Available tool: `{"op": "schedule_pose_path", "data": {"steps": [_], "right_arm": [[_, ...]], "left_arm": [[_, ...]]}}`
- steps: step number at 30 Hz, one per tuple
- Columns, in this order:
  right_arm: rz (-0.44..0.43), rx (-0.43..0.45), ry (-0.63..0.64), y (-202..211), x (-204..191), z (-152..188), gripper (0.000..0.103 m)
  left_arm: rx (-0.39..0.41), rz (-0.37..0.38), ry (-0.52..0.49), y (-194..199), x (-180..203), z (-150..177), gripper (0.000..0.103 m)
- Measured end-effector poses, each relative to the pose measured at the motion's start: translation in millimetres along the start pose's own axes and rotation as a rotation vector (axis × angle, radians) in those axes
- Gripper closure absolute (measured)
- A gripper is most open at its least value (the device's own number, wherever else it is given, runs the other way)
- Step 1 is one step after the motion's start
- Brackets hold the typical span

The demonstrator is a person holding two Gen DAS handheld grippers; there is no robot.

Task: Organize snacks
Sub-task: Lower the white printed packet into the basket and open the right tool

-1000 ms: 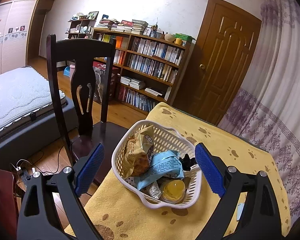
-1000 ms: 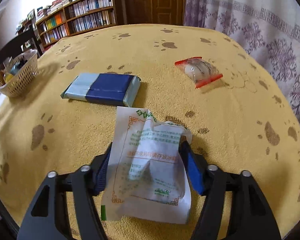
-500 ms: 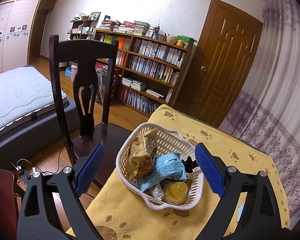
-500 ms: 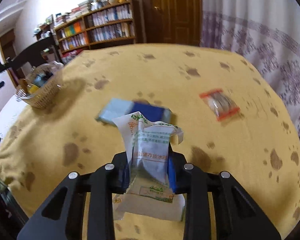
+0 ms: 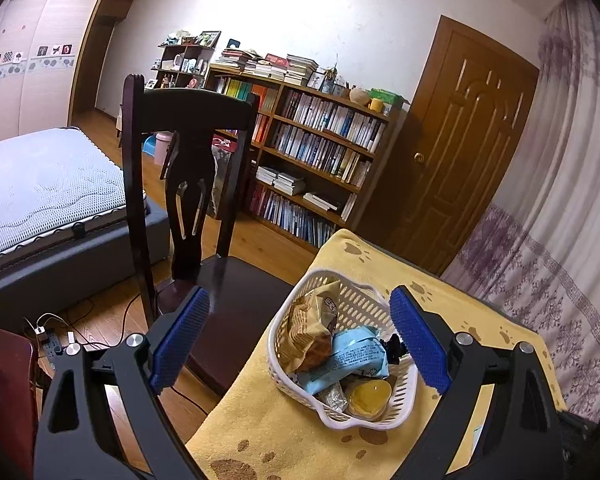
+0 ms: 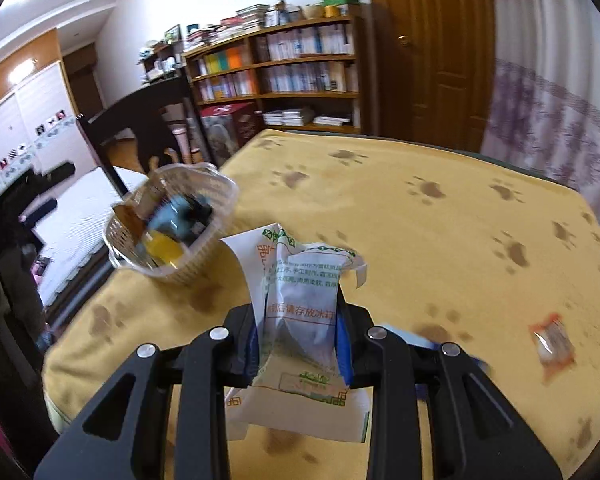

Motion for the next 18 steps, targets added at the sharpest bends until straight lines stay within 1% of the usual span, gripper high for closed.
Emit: {"op": "schedule_pose_path", "data": {"steps": [4, 6, 14, 16, 18], "right_arm": [[-0.066, -0.042, -0.022, -30.1, -31.4, -31.2, 0.073], [-0.085, -0.061, -0.026, -43.7, -45.6, -43.1, 0.073], [-0.1, -0.09, 0.031, -90.1, -102.3, -78.7, 0.073], [-0.105, -0.089, 0.022, -97.5, -110.4, -88.1, 0.073], [-0.128, -0.101, -0.003, -105.4, -117.2, -95.6, 0.073]], "left_arm": [[0.008, 0.009, 0.012, 2.9, -2.2, -2.5, 0.01], [0.012, 0.015, 0.019, 3.7, -3.4, -4.3, 0.01], [0.016, 0.013, 0.041, 4.9, -9.8, -7.1, 0.01], [0.022, 0.013, 0.036, 6.3, -9.8, -8.3, 0.01], [0.034, 0.018, 0.025, 8.5, -6.4, -10.6, 0.01]]}}
Point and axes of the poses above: each gripper's, at about its wrist camera, not at the fingertips, and y roughly against the way its jaws point, x to its right, z to its underside, the point moved 10 cm from there along -y, roughly the way its jaws point, and after that the axes turned 1 degree about z, right-handed, at the moved point
